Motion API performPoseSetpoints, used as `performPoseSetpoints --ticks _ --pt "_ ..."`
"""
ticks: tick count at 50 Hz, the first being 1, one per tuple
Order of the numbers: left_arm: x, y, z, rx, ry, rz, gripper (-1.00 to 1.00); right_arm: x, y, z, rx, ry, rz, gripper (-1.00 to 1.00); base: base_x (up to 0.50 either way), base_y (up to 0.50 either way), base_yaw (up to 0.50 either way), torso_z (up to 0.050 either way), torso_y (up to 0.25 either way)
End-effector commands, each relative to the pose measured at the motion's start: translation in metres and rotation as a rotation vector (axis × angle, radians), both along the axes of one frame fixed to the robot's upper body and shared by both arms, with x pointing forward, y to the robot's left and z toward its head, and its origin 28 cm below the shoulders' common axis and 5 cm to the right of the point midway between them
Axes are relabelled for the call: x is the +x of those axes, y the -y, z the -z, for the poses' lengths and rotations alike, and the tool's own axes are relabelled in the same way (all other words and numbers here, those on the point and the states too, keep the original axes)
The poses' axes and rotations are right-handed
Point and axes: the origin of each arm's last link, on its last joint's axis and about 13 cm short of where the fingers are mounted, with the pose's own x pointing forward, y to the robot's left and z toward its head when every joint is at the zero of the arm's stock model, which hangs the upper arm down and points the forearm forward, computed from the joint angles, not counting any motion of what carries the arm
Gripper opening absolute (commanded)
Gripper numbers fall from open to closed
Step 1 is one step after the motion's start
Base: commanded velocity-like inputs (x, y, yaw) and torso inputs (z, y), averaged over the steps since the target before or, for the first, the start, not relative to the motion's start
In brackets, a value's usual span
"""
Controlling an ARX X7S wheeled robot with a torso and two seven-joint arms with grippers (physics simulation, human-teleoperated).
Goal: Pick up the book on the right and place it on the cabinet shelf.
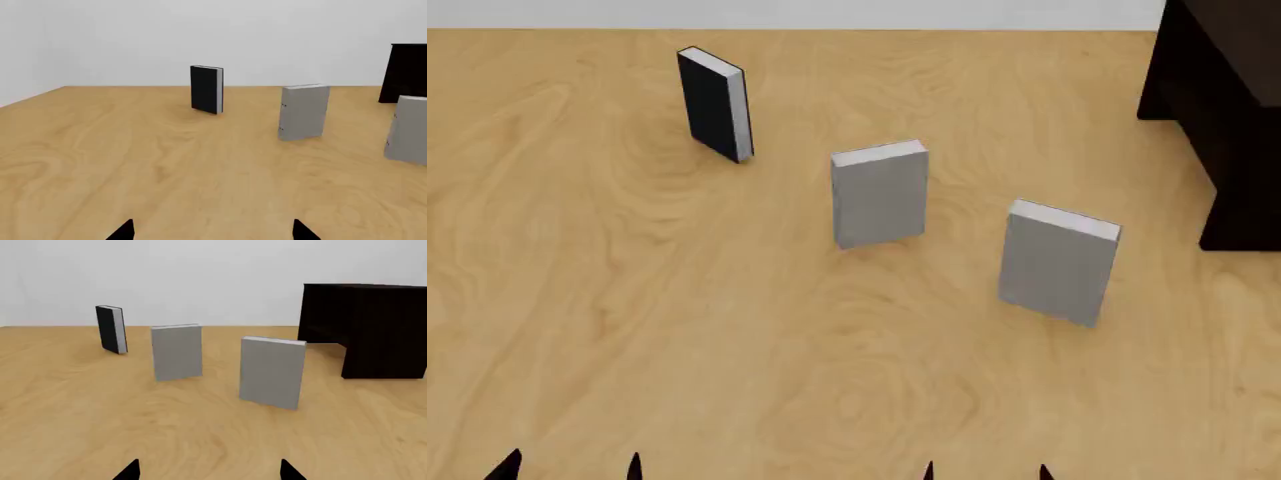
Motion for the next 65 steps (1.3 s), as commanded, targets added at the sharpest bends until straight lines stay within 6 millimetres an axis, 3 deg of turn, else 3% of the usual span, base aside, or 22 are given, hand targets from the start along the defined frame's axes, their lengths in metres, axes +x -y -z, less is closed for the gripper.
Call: performPoseSetpoints --ticks 1,8,10,11,13,17,20,26,35,39,40,55,65 --pt "0.000 0.000 0.000 0.010 0.000 0.000 1.00 -0.001 -0.001 -0.003 0.000 0.000 0.000 1.00 0.00 0.00 0.00 0.000 0.000" --pt "-0.002 0.000 -0.010 0.010 0.010 -0.002 1.00 0.008 0.004 -0.001 -0.005 -0.015 0.003 1.00 0.00 0.00 0.00 0.003 0.001" --pt "-0.003 0.001 -0.001 0.022 0.006 0.014 1.00 0.010 0.005 -0.001 -0.013 -0.030 0.017 1.00 0.00 0.00 0.00 0.043 0.035" --pt "-0.004 0.002 -0.009 0.029 -0.001 0.023 1.00 0.011 0.006 -0.002 -0.009 -0.032 0.014 1.00 0.00 0.00 0.00 0.050 0.051" --pt "-0.007 0.003 -0.007 0.043 0.005 0.033 1.00 0.012 0.006 -0.005 -0.019 -0.035 0.019 1.00 0.00 0.00 0.00 0.050 0.049" --pt "-0.013 0.003 -0.022 0.056 -0.023 0.028 1.00 0.011 0.009 -0.018 -0.025 -0.033 0.014 1.00 0.00 0.00 0.00 0.050 0.050" --pt "-0.017 0.003 -0.048 0.058 -0.018 0.040 1.00 0.011 0.009 -0.027 -0.039 -0.031 0.006 1.00 0.00 0.00 0.00 0.050 0.050" --pt "-0.023 0.004 -0.079 0.076 -0.005 0.073 1.00 0.014 0.013 -0.049 -0.080 -0.031 0.019 1.00 0.00 0.00 0.00 0.050 0.050" --pt "-0.015 0.007 -0.108 0.074 0.018 0.078 1.00 0.025 0.014 -0.082 -0.106 -0.025 -0.015 1.00 0.00 0.00 0.00 0.050 0.049" --pt "-0.011 0.008 -0.128 0.076 0.017 0.090 1.00 0.028 0.015 -0.097 -0.112 -0.016 -0.020 1.00 0.00 0.00 0.00 0.050 0.050" --pt "-0.009 0.008 -0.140 0.072 0.019 0.087 1.00 0.030 0.015 -0.103 -0.106 -0.012 -0.028 1.00 0.00 0.00 0.00 0.050 0.049" --pt "0.003 0.015 -0.203 0.043 0.045 0.081 1.00 0.042 0.020 -0.155 -0.127 0.027 -0.037 1.00 0.00 0.00 0.00 0.050 0.050" --pt "0.001 0.018 -0.213 0.019 0.078 0.079 1.00 0.042 0.021 -0.165 -0.144 0.057 -0.019 1.00 0.00 0.00 0.00 0.050 0.050"
